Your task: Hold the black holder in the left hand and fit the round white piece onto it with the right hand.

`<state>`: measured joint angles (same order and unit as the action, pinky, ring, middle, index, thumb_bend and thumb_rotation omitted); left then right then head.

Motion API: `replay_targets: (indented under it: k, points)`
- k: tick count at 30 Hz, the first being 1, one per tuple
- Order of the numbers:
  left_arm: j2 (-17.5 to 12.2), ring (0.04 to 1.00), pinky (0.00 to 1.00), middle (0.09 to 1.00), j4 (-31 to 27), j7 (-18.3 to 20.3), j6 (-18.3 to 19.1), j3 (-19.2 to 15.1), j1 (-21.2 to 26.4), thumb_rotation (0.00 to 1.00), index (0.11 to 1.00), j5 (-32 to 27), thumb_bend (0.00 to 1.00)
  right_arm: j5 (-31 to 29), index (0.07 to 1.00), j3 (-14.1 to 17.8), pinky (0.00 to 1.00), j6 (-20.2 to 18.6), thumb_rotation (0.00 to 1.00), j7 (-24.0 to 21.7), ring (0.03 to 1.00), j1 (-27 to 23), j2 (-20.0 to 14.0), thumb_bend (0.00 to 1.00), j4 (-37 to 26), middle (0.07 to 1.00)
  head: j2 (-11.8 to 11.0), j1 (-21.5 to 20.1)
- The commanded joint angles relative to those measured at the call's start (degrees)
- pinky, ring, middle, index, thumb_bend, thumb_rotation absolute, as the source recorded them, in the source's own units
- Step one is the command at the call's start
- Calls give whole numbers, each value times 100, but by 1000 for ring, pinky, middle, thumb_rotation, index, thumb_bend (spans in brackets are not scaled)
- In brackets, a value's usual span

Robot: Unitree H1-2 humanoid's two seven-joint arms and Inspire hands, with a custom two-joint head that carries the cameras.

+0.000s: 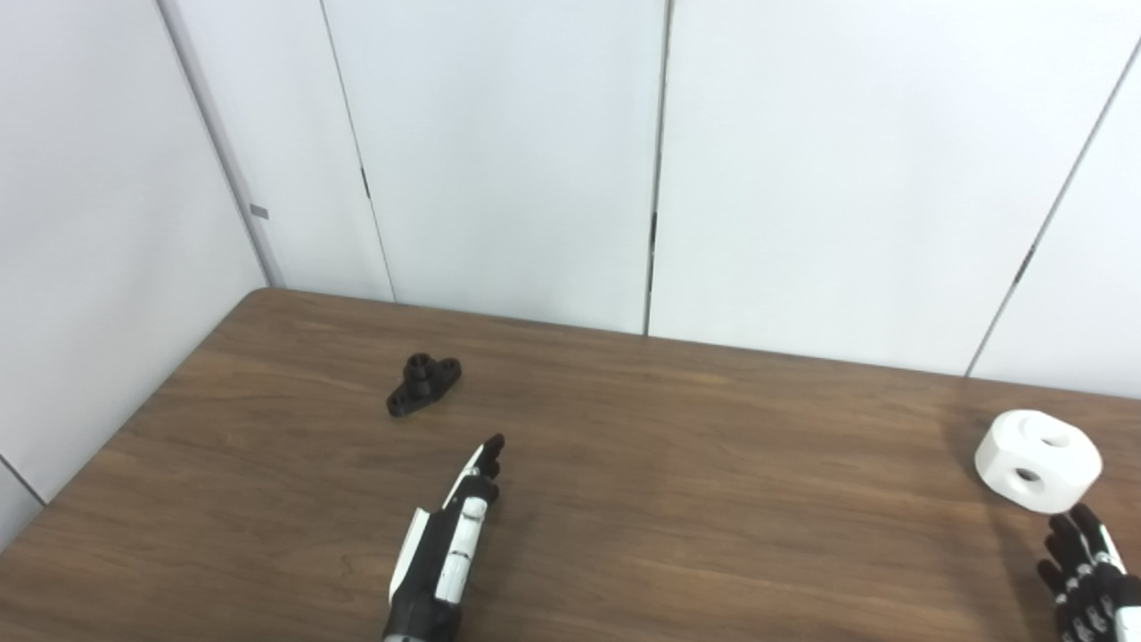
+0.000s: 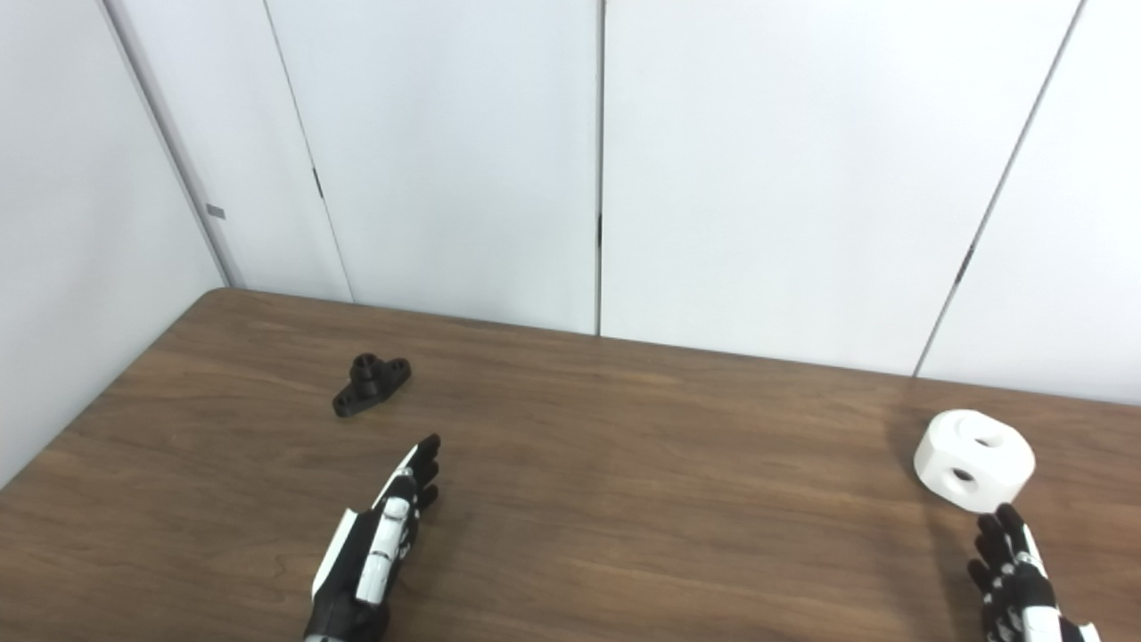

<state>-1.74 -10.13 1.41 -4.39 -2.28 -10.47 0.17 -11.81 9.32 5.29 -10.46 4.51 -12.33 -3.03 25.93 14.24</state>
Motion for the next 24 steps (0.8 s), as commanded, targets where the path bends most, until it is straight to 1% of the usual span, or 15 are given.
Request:
replay_targets:
  k: [1,3,7,9,10,12,13,14,16,19,22,24]
  points:
    - [-47,1000,999,1000,148,46,-17,168,-155,815,994,221,550,-58,1000,-30,1000,139,1000,-2,1000,252,119,518,377,975,16,1]
    - [-99,1000,1000,1000,52,35,88,198,-194,760,995,385,538,-63,1000,-28,1000,112,1000,4,1000,276,125,517,336,978,30,-9]
    - [-64,1000,995,1000,-145,-82,154,154,-280,528,985,627,505,-88,1000,-6,1000,12,1000,33,1000,333,129,536,191,982,63,-27]
    - [-5,986,972,988,-268,-172,160,103,-291,423,973,686,529,-78,1000,3,1000,18,1000,42,1000,358,120,540,130,980,69,-17]
    - [7,968,943,973,-351,-234,203,94,-295,375,960,810,549,-82,1000,6,1000,10,1000,42,1000,369,113,531,105,980,69,-17]
    - [-2,936,903,949,-549,-363,303,67,-265,380,945,1105,594,-106,1000,23,1000,-5,1000,34,1000,386,93,528,71,978,77,14]
    - [-10,922,891,943,-610,-395,330,49,-240,368,937,1157,647,-116,1000,29,1000,-9,1000,30,1000,389,89,524,64,975,77,14]
    - [-46,918,886,941,-702,-409,420,6,-181,364,934,1190,665,-129,1000,37,1000,-8,1000,28,1000,388,90,523,62,974,75,25]
    - [-114,933,865,959,-822,-395,558,-59,-89,365,929,1224,734,-143,1000,45,1000,-7,1000,27,1000,384,95,518,52,968,76,30]
    - [-270,933,864,949,-1082,-371,810,-224,127,348,921,1328,767,-142,1000,38,1000,-35,1000,11,1000,375,66,529,62,969,85,30]
    - [-418,931,880,940,-1413,-303,1270,-387,352,327,921,1481,806,-159,1000,45,1000,-66,1000,7,1000,364,55,519,87,969,85,52]
    - [-581,928,881,937,-1650,-280,1702,-434,529,320,917,1848,825,-155,1000,40,1000,-68,1000,-2,1000,353,40,517,116,967,89,61]
